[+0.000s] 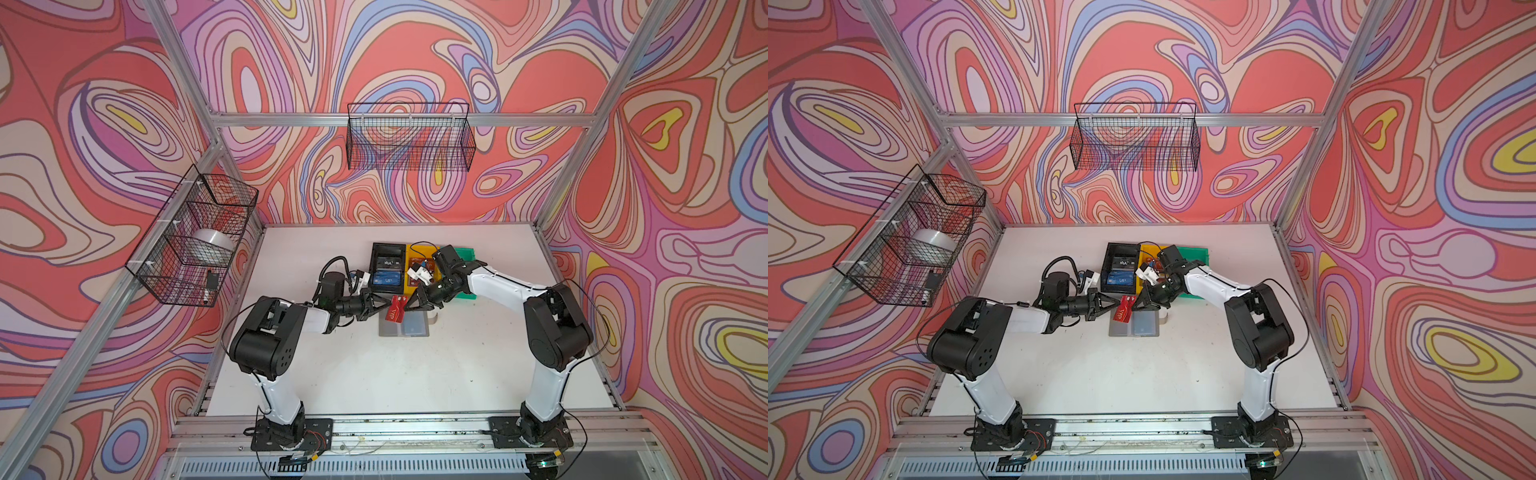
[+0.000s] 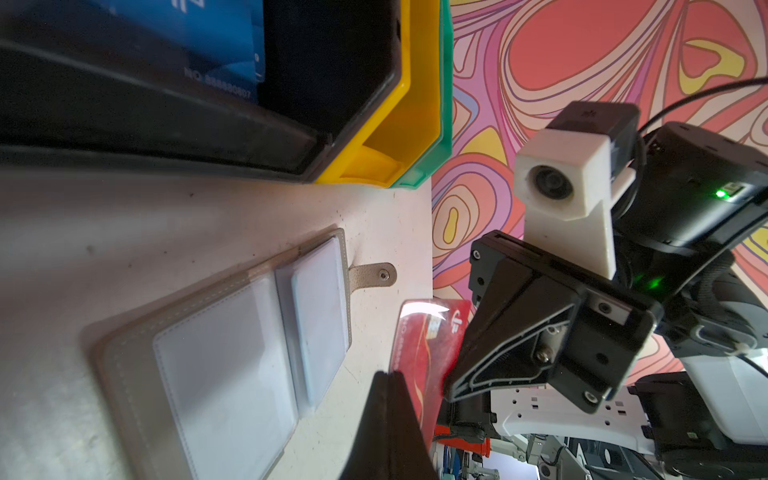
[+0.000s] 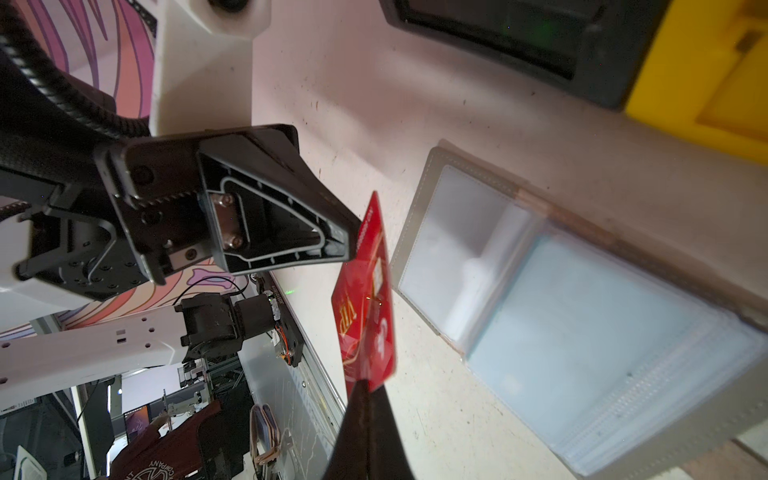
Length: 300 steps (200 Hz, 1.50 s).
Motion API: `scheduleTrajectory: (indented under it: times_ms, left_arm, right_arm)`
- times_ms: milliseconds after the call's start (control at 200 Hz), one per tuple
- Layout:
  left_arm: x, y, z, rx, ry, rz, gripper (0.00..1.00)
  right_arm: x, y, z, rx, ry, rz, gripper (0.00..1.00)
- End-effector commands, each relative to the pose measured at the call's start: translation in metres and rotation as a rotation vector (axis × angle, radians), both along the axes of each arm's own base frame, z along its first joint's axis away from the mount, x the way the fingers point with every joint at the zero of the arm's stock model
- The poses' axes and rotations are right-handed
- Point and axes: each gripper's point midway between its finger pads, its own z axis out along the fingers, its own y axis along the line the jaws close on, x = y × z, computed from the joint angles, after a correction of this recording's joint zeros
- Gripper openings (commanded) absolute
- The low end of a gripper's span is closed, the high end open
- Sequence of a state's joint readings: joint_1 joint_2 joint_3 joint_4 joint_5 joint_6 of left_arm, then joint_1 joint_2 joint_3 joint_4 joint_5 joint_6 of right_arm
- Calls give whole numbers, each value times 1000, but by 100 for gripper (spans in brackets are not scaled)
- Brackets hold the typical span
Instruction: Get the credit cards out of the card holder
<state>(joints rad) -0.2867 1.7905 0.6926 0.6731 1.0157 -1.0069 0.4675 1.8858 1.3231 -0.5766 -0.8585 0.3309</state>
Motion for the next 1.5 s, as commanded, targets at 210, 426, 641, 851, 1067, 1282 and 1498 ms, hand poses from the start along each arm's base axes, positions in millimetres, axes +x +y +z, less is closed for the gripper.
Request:
scheduleTrajectory:
  times_ms: [210,426,641,851,1067,1282,1498]
  left_arm:
    - [-10,-9,4,-50,-2,-47,0]
    - [-10,-11,6,-64,-3,-48,0]
    - [-9,-10,8,-63,-8,-44,0]
    - [-8,-12,8,-60,-8,-46,0]
    - [-8,-13,9,-58,-7,-48,0]
    - [-8,-13,7,-57,-2,-49,0]
    - [-8,-13,8,-58,-6,-48,0]
  right_arm:
    - [10,16,34,113,-99,28,0]
    - [13,18,37,120,-105,26,0]
    - [15,21,37,132,-100,23,1]
    - [20,24,37,150,-101,9,8]
    - [24,26,32,156,-87,-2,12]
    - [24,26,29,155,-79,-5,13]
    - [23,24,24,137,-77,-11,0]
